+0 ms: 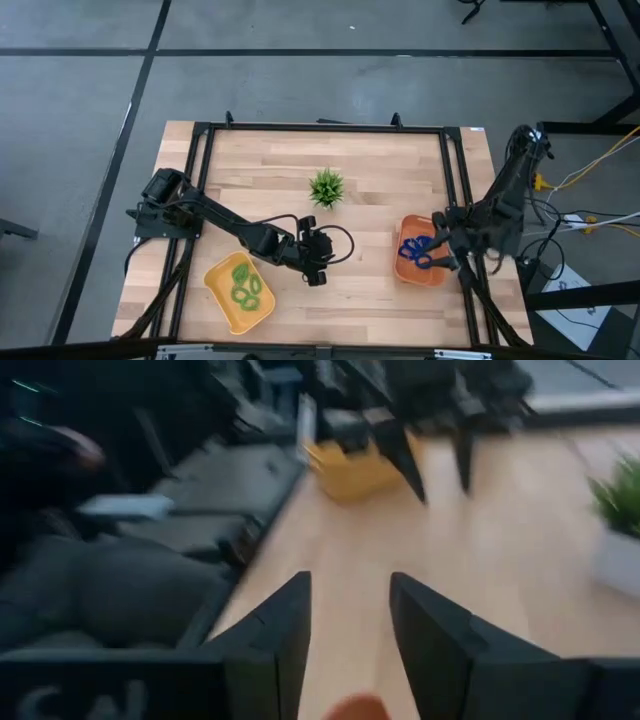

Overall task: Sort spring keychains
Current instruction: Return to Home Position

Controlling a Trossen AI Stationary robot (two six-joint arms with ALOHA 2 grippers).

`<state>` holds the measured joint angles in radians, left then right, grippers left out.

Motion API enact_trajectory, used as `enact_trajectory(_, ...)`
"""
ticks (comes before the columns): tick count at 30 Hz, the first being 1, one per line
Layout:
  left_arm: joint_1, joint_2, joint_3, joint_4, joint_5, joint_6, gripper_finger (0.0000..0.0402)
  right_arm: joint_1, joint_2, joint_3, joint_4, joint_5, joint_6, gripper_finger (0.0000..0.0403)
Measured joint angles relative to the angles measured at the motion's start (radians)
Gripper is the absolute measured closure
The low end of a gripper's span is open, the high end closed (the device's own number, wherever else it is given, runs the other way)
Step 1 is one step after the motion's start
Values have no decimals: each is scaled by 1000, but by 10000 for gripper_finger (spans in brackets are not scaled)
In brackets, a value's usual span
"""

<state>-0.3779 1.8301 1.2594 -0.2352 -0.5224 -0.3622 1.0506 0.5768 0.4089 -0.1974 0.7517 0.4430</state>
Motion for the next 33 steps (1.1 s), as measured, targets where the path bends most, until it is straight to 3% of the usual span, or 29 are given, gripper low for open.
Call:
enact_trajectory(4,6,0,0,0,-1,0,221,-68,-169,-102,144,-118,-195,267)
enact_trajectory(14,36,0,0,8,6,-21,221,-273,-445,-221,175,-329,-455,266)
enact_trajectory(22,48,0,0,39,71,-21,222,-439,-539,-255,163,-492,-547,266)
enact_trajectory(33,48,0,0,41,74,-20,222,-640,-575,-375,211,-597,-541,266)
